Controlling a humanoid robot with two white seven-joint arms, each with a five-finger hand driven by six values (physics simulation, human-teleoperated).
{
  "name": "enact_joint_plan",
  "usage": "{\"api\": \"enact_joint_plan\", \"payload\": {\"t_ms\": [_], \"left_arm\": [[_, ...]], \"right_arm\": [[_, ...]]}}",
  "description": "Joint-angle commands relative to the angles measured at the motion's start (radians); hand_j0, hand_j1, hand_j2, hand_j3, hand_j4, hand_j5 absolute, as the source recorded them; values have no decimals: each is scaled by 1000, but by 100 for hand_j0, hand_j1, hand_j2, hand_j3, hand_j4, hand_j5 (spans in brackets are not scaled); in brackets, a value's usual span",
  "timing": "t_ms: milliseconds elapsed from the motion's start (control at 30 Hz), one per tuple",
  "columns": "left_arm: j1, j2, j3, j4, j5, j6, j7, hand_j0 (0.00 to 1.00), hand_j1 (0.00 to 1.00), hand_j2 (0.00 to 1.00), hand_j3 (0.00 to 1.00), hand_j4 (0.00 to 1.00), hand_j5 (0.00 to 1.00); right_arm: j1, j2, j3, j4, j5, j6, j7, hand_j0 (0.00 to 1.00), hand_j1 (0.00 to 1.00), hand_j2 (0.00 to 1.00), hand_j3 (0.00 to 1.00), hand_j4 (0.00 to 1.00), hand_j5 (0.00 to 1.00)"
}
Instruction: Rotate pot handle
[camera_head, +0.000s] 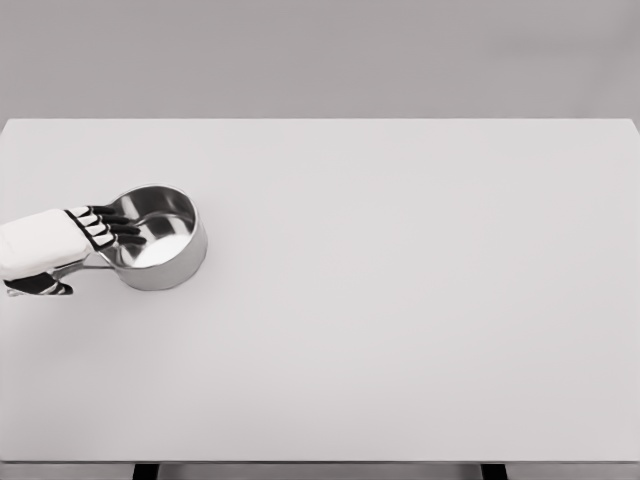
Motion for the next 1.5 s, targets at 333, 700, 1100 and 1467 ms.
{"api": "enact_joint_plan", "payload": {"t_ms": [333,700,1100,1467], "left_arm": [[2,1,18,25,6,1,0,100,100,100,100,100,100],[2,1,30,45,6,1,0,100,100,100,100,100,100],[2,1,33,63,8,1,0,100,100,100,100,100,100],[3,1,53,80,6,1,0,100,100,100,100,100,100]], "right_arm": [[0,0,0,0,0,0,0,100,100,100,100,100,100],[0,0,0,0,0,0,0,100,100,100,100,100,100],[0,0,0,0,0,0,0,100,100,100,100,100,100],[0,0,0,0,0,0,0,100,100,100,100,100,100]]}}
